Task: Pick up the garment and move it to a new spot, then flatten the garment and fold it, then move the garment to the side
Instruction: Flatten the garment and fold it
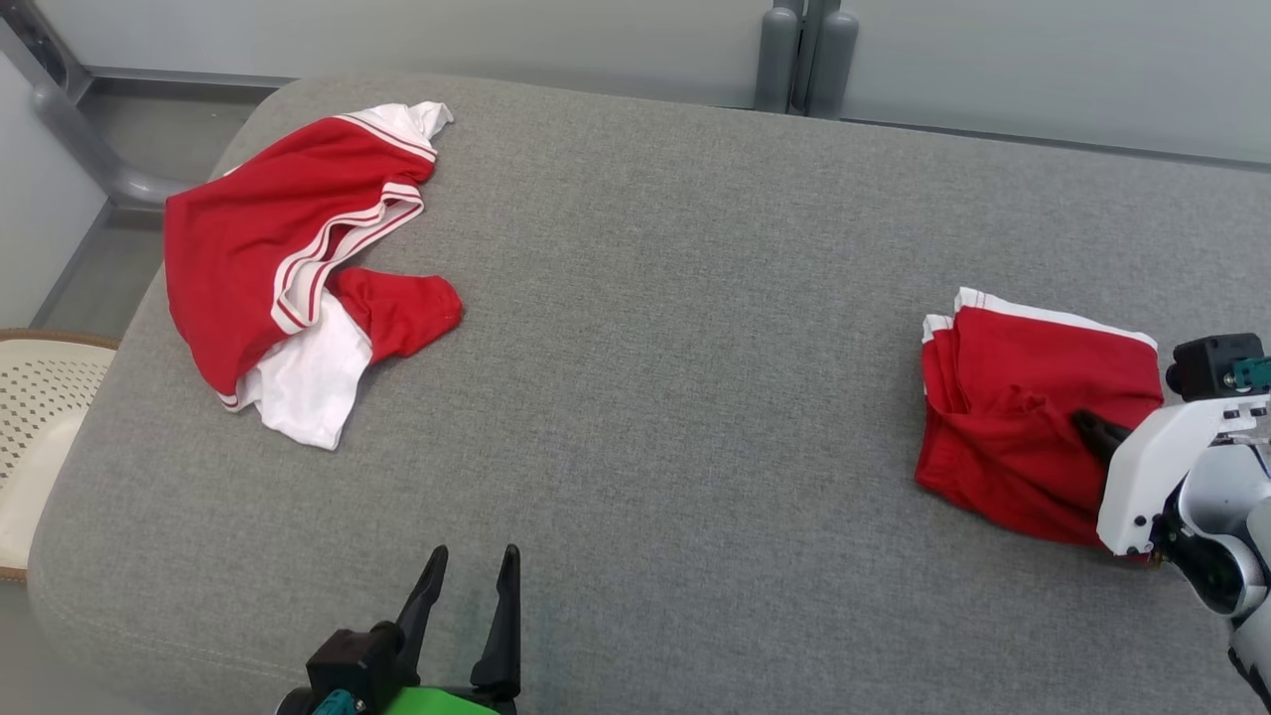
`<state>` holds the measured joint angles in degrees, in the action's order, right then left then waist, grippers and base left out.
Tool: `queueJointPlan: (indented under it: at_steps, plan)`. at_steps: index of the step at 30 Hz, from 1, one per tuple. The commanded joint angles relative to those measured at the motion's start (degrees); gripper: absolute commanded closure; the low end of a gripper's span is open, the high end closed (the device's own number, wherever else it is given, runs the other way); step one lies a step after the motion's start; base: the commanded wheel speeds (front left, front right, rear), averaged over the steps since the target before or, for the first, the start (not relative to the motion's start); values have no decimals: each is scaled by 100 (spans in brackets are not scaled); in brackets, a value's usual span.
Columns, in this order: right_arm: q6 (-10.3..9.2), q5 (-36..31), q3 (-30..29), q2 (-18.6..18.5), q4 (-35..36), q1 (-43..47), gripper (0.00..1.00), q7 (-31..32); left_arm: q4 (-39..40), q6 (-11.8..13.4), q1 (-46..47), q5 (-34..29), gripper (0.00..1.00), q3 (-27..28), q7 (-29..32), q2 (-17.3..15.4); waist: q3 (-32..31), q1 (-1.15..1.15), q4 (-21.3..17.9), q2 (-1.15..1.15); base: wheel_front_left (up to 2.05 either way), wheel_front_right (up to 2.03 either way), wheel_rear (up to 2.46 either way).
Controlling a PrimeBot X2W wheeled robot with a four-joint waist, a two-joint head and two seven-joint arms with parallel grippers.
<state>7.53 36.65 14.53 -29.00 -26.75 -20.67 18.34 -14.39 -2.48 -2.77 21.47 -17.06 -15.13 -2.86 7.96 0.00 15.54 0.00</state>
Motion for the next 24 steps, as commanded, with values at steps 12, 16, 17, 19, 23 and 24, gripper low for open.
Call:
queueJointPlan:
  at_steps: [12, 16, 17, 19, 23, 24]
  plan:
    - [-8, 473, 413, 1, 769, 665, 100, 127, -6, 17, 45, -36, 0, 159, -1, -7, -55, 0, -319, 0, 0, 0, 0]
    - [-7, 560, 603, 86, 951, 783, 100, 100, -14, 17, 101, -11, 0, 158, -1, -8, -49, 0, -358, 0, 0, 0, 0]
    - [-7, 559, 652, 95, 987, 797, 100, 89, -23, 14, 98, -4, 0, 156, -1, -7, -50, 0, -365, 0, 0, 0, 0]
    - [-7, 582, 719, 132, 1010, 821, 100, 62, -52, 6, 73, 15, 0, 163, -1, -8, -63, 0, -373, 0, 0, 0, 0]
    - [-7, 577, 896, 227, 940, 899, 100, -3, -116, 3, 12, 27, 0, 164, -1, -7, -144, 0, -366, 0, 0, 0, 0]
    - [-7, 579, 935, 248, 924, 907, 100, -29, -133, 18, -7, 28, 0, 165, -1, -8, -172, 0, -364, 0, 0, 0, 0]
